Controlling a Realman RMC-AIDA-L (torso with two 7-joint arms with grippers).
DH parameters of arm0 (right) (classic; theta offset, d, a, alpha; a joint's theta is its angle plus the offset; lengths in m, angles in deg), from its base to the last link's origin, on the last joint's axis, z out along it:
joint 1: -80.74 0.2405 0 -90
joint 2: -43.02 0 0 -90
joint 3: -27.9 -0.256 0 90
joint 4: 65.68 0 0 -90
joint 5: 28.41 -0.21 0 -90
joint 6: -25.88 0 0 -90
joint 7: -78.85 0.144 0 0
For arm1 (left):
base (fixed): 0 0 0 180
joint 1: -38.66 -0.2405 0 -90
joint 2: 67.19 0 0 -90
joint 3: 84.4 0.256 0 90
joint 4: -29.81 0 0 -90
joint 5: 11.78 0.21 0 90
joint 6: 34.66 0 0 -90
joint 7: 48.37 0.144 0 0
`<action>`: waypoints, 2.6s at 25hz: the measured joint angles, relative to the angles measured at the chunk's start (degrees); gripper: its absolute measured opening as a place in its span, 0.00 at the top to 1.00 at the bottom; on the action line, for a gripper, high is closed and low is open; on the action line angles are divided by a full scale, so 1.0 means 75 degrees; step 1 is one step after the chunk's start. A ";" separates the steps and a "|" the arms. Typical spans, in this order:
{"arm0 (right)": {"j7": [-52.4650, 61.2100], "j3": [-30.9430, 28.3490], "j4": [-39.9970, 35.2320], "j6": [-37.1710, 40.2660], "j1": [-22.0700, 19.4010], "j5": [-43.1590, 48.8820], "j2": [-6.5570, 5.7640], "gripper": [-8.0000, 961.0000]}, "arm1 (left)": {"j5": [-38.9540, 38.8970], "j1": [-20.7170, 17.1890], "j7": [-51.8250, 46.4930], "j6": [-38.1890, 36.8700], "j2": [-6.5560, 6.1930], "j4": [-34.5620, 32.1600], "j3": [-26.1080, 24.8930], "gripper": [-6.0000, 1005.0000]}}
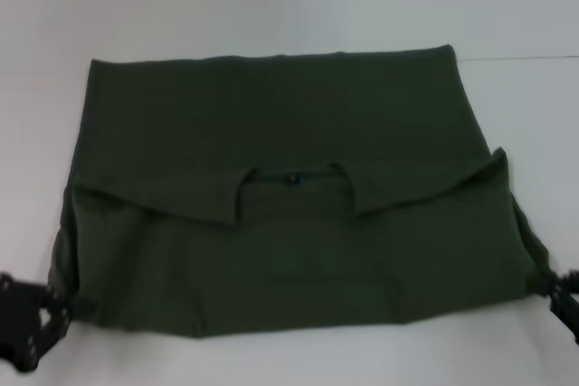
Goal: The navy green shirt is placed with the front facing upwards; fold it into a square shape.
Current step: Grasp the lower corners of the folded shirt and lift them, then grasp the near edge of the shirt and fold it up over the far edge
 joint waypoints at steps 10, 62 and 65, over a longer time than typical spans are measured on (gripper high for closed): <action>-0.1195 -0.0040 0.0249 0.0552 -0.0910 0.0067 0.0035 0.95 | 0.0072 -0.0887 0.1600 -0.1272 0.0033 -0.0047 -0.0955 0.89; 0.0332 -0.2771 0.0096 0.1641 0.0322 0.0323 -0.0005 0.95 | -0.0842 -0.0083 0.1816 -0.0689 0.0024 0.0737 -0.2451 0.85; 0.0606 -0.2729 0.0159 0.1268 0.0672 0.0351 0.0035 0.95 | -0.0843 0.0138 0.1775 -0.0487 0.0023 0.0900 -0.2443 0.85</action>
